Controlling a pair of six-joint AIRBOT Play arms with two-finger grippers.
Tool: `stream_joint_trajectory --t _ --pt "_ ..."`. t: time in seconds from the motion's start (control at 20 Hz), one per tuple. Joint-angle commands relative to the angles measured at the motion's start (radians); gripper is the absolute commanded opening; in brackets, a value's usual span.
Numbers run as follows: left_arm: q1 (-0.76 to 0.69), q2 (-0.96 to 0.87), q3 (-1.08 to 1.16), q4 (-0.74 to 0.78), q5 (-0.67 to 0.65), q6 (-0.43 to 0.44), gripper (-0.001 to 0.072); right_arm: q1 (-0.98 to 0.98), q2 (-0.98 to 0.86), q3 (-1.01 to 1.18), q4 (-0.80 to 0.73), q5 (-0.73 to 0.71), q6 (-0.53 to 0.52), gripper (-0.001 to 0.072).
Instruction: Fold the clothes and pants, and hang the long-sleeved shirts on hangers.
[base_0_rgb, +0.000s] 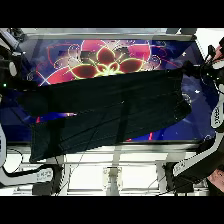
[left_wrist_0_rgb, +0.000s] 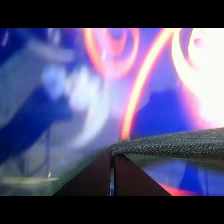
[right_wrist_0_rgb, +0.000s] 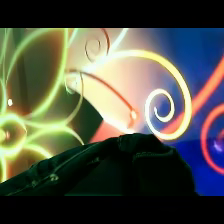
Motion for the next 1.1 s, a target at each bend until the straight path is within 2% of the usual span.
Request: stream_joint_trajectory --t 0.0,0.1,0.25,0.4,0.45,0.5,0.55,0.6,0.65,0.7,0.75,0.8,0.95,1.05 --pt "0.002 -0.108 0.006 -0.034 0.162 -0.018 0.0023 0.058 -0.037 -0.001 0.010 -0.138 0.039 0.0017" --pt "0.002 -0.167 0.023 -0.032 0.210 -0.059 0.0023 0.086 -0.051 -0.002 -0.006 -0.254 0.114 0.0017" --pt "0.000 -0.207 0.047 -0.034 0.367 -0.110 0.0023 0.098 -0.052 -0.002 -0.037 -0.397 0.216 0.0016" --pt "-0.001 -0.244 0.084 -0.043 0.425 -0.135 0.0028 0.098 -0.070 -0.001 -0.036 -0.415 0.233 0.0017" --pt "-0.001 -0.256 0.091 -0.045 0.429 -0.135 0.0111 0.101 -0.080 -0.001 -0.031 -0.407 0.233 0.0017" --pt "-0.001 -0.263 0.091 -0.046 0.439 -0.135 0.0255 0.104 -0.092 -0.001 -0.032 -0.403 0.233 0.0017" --pt "0.000 -0.268 0.092 -0.045 0.450 -0.135 0.0308 0.111 -0.105 -0.001 -0.025 -0.402 0.233 0.0022" --pt "0.000 -0.270 0.093 -0.045 0.462 -0.135 0.0308 0.114 -0.117 -0.001 -0.021 -0.399 0.233 0.0072" --pt "0.000 -0.272 0.101 -0.045 0.466 -0.135 0.0317 0.117 -0.127 -0.001 -0.015 -0.391 0.233 0.0129" --pt "0.000 -0.273 0.119 -0.045 0.463 -0.135 0.0360 0.117 -0.132 -0.001 -0.008 -0.377 0.233 0.0225" --pt "0.000 -0.273 0.145 -0.045 0.449 -0.135 0.0361 0.116 -0.131 0.002 -0.007 -0.362 0.233 0.0245" --pt "0.000 -0.273 0.181 -0.045 0.412 -0.135 0.0361 0.108 -0.131 0.026 -0.012 -0.323 0.232 0.0313" --pt "0.025 -0.268 0.314 -0.025 0.207 -0.124 0.0359 0.069 -0.130 0.200 -0.019 -0.113 0.221 0.0328" --pt "0.050 -0.250 0.347 -0.027 0.040 0.005 0.0359 0.035 -0.124 0.319 -0.068 0.074 0.197 0.0328"
